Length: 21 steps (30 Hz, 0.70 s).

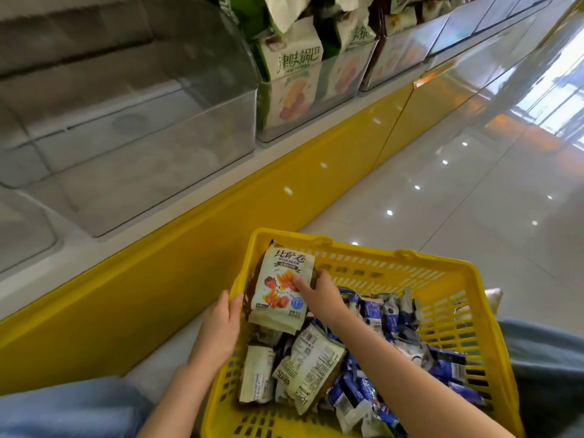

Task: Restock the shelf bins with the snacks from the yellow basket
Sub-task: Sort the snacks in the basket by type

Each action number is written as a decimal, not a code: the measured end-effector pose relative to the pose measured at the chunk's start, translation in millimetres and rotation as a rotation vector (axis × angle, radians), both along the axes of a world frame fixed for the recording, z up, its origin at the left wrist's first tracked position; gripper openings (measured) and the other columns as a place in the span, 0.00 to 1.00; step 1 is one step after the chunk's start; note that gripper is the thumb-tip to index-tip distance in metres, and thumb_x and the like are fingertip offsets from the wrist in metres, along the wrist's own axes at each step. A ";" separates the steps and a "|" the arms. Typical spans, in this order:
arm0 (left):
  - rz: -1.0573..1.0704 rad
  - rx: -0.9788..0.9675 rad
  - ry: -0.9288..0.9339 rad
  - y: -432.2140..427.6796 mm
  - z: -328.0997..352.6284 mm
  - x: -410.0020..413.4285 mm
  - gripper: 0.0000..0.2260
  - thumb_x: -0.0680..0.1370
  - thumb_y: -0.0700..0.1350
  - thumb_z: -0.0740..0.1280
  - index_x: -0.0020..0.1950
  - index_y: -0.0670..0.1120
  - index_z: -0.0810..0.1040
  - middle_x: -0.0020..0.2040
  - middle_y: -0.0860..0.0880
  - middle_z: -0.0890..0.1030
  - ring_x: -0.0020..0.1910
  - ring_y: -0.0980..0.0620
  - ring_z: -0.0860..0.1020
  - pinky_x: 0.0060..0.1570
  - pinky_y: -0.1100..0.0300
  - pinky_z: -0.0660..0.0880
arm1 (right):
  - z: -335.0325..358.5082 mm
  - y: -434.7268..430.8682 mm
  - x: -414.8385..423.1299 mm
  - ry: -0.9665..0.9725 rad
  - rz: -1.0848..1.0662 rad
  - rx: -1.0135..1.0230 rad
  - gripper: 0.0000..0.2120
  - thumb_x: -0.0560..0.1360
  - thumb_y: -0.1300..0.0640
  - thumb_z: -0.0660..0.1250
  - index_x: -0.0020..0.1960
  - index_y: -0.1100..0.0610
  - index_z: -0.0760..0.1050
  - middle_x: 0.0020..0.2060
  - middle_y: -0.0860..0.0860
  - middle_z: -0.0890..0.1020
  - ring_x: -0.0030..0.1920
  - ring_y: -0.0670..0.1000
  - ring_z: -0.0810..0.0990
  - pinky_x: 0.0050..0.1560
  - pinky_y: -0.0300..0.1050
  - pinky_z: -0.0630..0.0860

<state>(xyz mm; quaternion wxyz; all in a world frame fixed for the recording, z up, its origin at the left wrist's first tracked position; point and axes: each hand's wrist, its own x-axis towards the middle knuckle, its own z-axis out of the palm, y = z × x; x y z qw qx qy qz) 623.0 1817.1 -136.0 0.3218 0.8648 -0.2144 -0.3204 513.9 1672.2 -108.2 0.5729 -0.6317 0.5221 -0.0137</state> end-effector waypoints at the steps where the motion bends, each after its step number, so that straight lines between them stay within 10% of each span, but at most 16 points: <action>1: 0.013 -0.025 0.002 1.5 -3.3 -2.5 0.23 0.81 0.54 0.51 0.71 0.42 0.63 0.66 0.42 0.72 0.66 0.44 0.69 0.59 0.55 0.68 | -3.7 0.1 5.6 0.044 0.043 -0.056 0.23 0.77 0.47 0.62 0.64 0.59 0.63 0.59 0.55 0.77 0.53 0.54 0.80 0.49 0.48 0.79; 6: 0.012 -0.081 -0.063 0.8 -5.8 -1.3 0.19 0.79 0.57 0.48 0.59 0.47 0.69 0.40 0.53 0.74 0.45 0.48 0.78 0.33 0.64 0.67 | -9.2 -7.0 14.0 0.033 0.069 -0.182 0.20 0.77 0.46 0.62 0.62 0.57 0.64 0.58 0.53 0.76 0.55 0.53 0.77 0.52 0.49 0.78; 14: -0.028 -0.083 -0.120 -14.8 -0.4 8.4 0.19 0.80 0.57 0.48 0.55 0.45 0.69 0.48 0.38 0.78 0.51 0.35 0.76 0.43 0.45 0.76 | -39.4 -4.9 -62.9 0.185 0.224 -0.414 0.16 0.79 0.46 0.56 0.63 0.54 0.67 0.57 0.49 0.76 0.50 0.45 0.74 0.50 0.43 0.74; 21: -0.019 -0.131 -0.161 -13.5 -5.4 7.5 0.14 0.80 0.55 0.51 0.40 0.50 0.67 0.31 0.51 0.70 0.27 0.55 0.68 0.27 0.60 0.66 | -71.4 25.1 -90.7 0.483 0.498 -0.245 0.32 0.74 0.42 0.64 0.71 0.56 0.60 0.64 0.52 0.72 0.63 0.51 0.70 0.61 0.45 0.70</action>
